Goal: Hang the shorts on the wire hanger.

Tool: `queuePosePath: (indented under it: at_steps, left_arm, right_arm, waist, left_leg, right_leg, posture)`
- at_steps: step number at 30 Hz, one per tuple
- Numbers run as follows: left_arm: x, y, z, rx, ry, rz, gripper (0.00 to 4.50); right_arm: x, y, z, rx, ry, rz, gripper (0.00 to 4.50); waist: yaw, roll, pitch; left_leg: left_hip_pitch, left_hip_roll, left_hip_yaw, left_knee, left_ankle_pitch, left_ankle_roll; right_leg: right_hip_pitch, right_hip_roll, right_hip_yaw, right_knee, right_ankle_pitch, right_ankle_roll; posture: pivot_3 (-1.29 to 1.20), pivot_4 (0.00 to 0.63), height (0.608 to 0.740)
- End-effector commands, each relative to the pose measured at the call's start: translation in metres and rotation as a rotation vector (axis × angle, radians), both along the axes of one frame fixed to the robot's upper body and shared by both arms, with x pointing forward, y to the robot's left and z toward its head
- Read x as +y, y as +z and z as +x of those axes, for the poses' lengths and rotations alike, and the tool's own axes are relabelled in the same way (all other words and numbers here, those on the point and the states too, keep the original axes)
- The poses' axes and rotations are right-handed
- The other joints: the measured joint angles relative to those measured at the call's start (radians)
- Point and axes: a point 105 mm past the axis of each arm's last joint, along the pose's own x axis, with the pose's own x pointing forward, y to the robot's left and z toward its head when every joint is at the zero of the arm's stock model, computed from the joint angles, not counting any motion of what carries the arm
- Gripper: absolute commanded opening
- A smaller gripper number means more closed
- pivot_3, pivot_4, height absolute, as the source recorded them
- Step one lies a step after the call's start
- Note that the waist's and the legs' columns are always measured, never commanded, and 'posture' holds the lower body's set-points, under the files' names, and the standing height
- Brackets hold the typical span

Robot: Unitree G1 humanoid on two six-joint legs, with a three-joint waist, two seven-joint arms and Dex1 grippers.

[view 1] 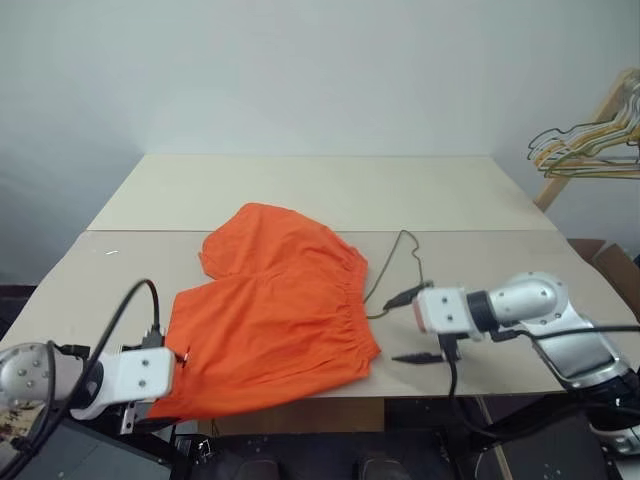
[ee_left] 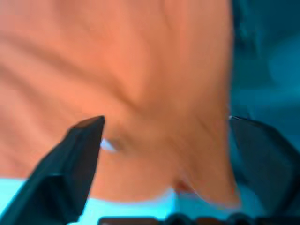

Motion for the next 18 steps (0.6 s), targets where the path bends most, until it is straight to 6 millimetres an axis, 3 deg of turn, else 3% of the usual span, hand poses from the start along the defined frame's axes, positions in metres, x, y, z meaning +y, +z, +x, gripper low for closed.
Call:
queuePosePath:
  at_steps: [1, 6, 14, 18]
  left_arm:
    - [-0.031, 0.029, 0.012, -0.122, -0.046, -0.184, 4.46]
    - [-0.042, 0.029, 0.024, -0.167, -0.046, -0.211, 4.46]
    - [-0.042, 0.013, 0.028, -0.139, -0.082, -0.148, 4.46]
    - [-0.039, 0.010, 0.031, -0.147, -0.097, -0.121, 4.46]
  right_arm:
    - [-0.003, 0.005, 0.034, -0.073, -0.230, 0.029, 4.50]
    - [0.001, -0.010, 0.066, -0.083, -0.533, 0.060, 4.50]
    - [0.008, -0.041, 0.072, -0.086, -0.647, 0.019, 4.50]
    - [-0.014, -0.059, 0.065, -0.113, -0.608, -0.125, 4.50]
  waist:
    - [0.000, 0.000, 0.000]
    - [-0.008, 0.000, -0.001]
    - [-0.015, 0.000, -0.001]
    - [-0.015, 0.000, -0.001]
  left_leg:
    - [0.000, 0.000, 0.000, 0.000, 0.000, 0.000]
    - [-0.003, 0.000, -0.001, 0.000, 0.000, 0.000]
    - [-0.007, -0.001, -0.001, 0.000, 0.000, 0.000]
    - [-0.007, -0.001, -0.001, 0.000, 0.000, 0.000]
  right_leg:
    - [0.000, 0.000, 0.000, 0.000, 0.000, 0.000]
    - [-0.002, 0.001, 0.001, 0.000, 0.001, 0.000]
    - [-0.006, 0.001, 0.001, 0.000, 0.001, 0.000]
    - [-0.006, 0.001, 0.001, 0.000, 0.001, 0.000]
  posture:
    - [0.04, 0.000, 0.740]
    - [0.03, 0.000, 0.740]
    - [0.01, 0.000, 0.740]
    - [0.01, 0.000, 0.740]
